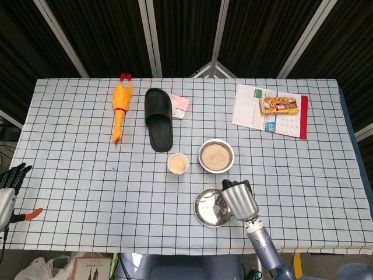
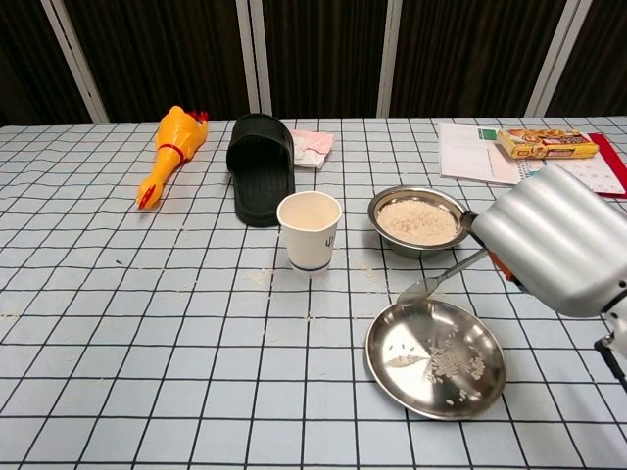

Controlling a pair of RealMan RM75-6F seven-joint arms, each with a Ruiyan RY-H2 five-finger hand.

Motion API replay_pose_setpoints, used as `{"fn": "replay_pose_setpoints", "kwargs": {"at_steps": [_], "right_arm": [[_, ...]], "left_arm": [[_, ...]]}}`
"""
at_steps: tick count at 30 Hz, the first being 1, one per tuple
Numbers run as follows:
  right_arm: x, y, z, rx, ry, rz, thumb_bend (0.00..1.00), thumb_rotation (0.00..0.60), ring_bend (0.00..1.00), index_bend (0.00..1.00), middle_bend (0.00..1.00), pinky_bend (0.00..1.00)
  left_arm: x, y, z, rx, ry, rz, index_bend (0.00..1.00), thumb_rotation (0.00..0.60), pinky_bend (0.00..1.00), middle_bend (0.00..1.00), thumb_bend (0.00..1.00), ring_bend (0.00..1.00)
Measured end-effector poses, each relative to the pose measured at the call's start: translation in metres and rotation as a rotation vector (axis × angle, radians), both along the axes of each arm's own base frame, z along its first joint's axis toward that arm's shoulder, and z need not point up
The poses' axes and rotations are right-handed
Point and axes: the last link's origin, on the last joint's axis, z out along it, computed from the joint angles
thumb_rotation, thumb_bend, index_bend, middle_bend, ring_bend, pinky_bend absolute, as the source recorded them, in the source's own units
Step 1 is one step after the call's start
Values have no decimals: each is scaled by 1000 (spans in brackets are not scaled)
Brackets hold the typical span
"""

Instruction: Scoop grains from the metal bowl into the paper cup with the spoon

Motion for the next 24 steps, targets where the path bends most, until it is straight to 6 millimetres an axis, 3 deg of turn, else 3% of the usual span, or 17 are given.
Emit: {"fn": "replay_pose_setpoints", "kwargs": {"at_steps": [10,24], "right_arm": [[-17,6,-6,25,45,-22,544,600,1000,609,863,1000],[-31,18,-4,44,59,-21,319,600,1000,488,863,1000]], "left_arm": [[-2,2,3,18,-8,9,0,600,0,0,0,0],[-2,2,2,20,-3,11,0,600,0,0,0,0]]}}
